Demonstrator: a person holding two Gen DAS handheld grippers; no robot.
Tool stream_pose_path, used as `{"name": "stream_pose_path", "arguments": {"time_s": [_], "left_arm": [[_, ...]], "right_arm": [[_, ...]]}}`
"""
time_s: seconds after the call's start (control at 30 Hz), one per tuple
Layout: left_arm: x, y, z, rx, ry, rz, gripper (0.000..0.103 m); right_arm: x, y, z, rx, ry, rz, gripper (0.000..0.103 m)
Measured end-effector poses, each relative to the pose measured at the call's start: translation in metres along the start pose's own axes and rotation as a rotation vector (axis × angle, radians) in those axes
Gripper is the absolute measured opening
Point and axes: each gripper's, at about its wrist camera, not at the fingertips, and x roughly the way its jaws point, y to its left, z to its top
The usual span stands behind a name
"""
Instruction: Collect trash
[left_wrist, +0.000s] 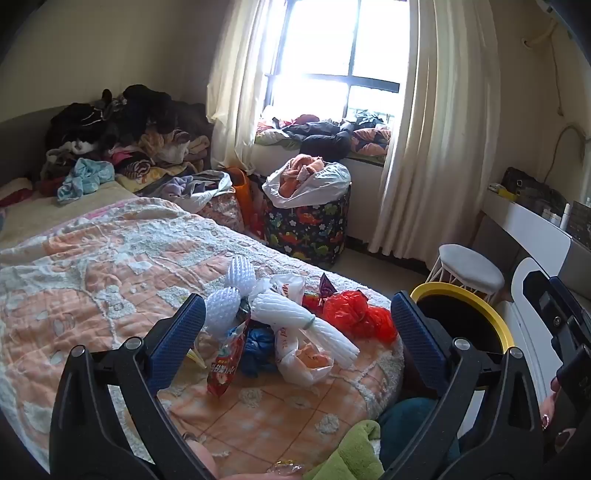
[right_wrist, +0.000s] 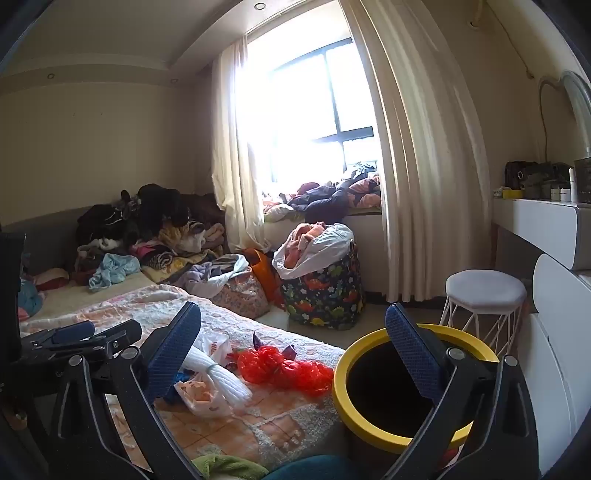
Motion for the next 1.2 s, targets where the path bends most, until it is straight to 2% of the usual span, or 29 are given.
{"name": "stream_pose_path", "arguments": {"time_s": [1.2], "left_arm": [[-0.002, -0.009, 0.011, -0.001, -0.013, -0.018, 0.092]], "right_arm": [[0.0, -0.004, 0.002, 0.012, -0.002, -0.005, 0.097]]}}
